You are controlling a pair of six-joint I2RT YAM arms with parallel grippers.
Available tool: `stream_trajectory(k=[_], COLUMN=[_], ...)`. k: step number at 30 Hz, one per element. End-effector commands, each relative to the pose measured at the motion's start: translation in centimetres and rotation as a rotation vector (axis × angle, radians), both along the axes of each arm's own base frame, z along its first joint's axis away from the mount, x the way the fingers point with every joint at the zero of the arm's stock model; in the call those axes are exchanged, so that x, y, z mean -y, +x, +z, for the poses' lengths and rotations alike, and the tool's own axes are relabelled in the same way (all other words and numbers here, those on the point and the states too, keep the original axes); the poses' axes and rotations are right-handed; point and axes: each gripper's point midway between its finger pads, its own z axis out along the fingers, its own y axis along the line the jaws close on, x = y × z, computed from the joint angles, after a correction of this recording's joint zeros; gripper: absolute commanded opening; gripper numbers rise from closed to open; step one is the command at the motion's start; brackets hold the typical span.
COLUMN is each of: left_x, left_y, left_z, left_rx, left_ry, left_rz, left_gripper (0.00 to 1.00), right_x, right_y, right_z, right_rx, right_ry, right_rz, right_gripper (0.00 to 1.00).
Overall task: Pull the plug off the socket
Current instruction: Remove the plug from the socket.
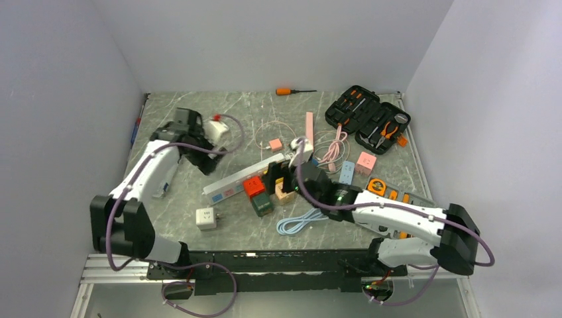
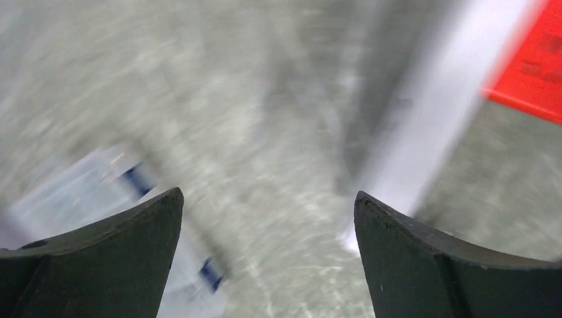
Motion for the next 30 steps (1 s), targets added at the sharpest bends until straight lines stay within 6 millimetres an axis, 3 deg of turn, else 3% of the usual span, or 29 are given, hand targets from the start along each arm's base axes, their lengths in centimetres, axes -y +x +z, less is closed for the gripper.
stream_trajectory(k=[1, 4, 8, 12, 17, 23, 30], left_x=[-8.6, -7.1, -5.0, -0.5, 2.6, 3.0, 3.5], left_y=[2.6, 2.0, 1.8, -1.2, -3.7, -4.3, -3.5], left_z=[2.6, 3.9, 5.0, 3.6, 1.3, -1.6, -3.4], left_rx=[0.092, -0.008, 0.15, 0.111, 0.121, 0.106, 0.095], left_ry=[0.109, 0.02, 0.029, -0.055, -0.215, -0.17, -0.18], left_rz=[0.325, 0.256, 0.14, -0.046, -0.187, -0.225, -0.223], left_gripper=[0.99, 0.99, 0.99, 0.99, 0.99, 0.99, 0.99], right_x=[2.1, 3.2, 2.8, 2.2, 1.9, -0.2, -3.3], right_y=[2.0, 3.0, 3.1, 3.3, 3.7, 3.0, 2.8], right_z=[2.8, 2.1, 1.3, 1.4, 1.5, 0.3, -1.3], right_rx=[-0.059, -0.095, -0.12, -0.081, -0.041, -0.02, -0.035], right_ry=[0.156, 0.172, 0.162, 0.082, 0.026, -0.057, -0.086], right_rz=[-0.019, -0.04, -0.004, 0.001, -0.012, 0.017, 0.043], right_gripper=[1.0, 1.0, 1.0, 1.0, 0.95, 0.96, 0.94])
